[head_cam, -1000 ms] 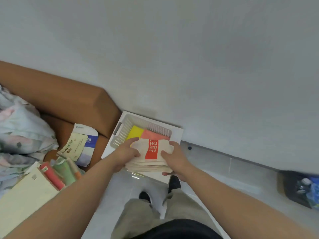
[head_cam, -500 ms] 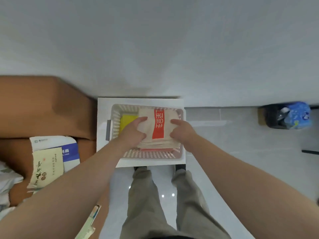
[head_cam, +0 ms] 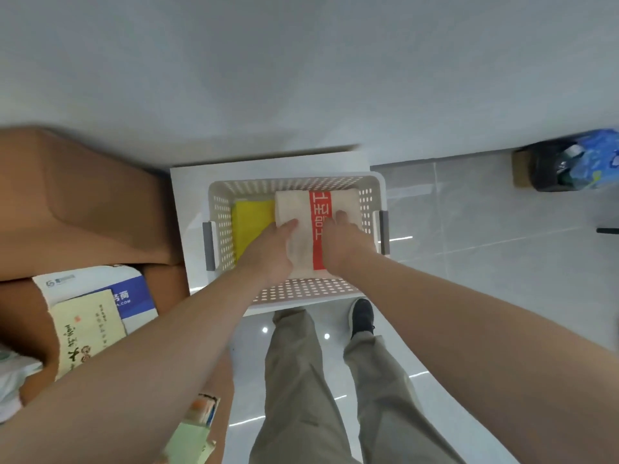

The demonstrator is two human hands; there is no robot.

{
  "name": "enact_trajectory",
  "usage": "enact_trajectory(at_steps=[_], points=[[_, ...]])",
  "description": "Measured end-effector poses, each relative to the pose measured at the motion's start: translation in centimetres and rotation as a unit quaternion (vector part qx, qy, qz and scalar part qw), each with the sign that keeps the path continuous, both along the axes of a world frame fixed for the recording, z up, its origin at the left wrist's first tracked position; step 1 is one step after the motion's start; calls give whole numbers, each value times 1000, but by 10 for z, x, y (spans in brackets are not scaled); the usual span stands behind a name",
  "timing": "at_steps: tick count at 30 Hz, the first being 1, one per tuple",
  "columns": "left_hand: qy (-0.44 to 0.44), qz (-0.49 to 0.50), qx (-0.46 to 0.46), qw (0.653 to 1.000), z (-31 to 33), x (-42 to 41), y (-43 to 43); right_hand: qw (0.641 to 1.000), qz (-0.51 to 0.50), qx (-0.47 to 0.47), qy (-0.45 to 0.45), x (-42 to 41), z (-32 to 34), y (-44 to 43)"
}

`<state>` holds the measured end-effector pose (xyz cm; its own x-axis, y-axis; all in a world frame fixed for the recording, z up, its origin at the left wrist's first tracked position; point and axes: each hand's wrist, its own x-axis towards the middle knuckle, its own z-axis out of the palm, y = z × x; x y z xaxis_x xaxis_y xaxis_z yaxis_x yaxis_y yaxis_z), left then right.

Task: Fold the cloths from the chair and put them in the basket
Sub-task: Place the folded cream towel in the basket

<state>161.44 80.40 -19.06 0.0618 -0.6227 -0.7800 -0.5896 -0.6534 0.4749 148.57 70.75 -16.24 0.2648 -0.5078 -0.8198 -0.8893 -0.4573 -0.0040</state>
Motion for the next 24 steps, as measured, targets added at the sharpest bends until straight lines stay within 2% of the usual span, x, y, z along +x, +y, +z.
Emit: enact_trajectory(at_steps=[2, 4, 9, 12, 14, 19, 21, 24], points=[[-105, -104, -14, 989, 2, -1, 0, 999, -27, 19, 10, 3, -16, 0], [-150, -172, -19, 973, 2, -6, -1, 999, -40, 20, 11, 2, -27, 2], [-116, -144, 45, 982, 24, -7, -7, 997, -63, 29, -33, 1, -14, 10], [-110, -123, 41, 985, 61, -17, -4, 983, -150, 15, -108, -12, 27, 11], [-117, -144, 39, 982, 93, -24, -3, 961, -223, 14, -161, -26, 64, 12], [-147, -269, 23, 951, 170, -49, -17, 902, -365, 5, -231, -79, 144, 12], [-157, -286, 2, 945, 197, -67, -29, 862, -430, 2, -268, -105, 172, 9], [-157, -271, -50, 949, 237, -106, -57, 774, -537, 15, -335, -148, 218, -3]])
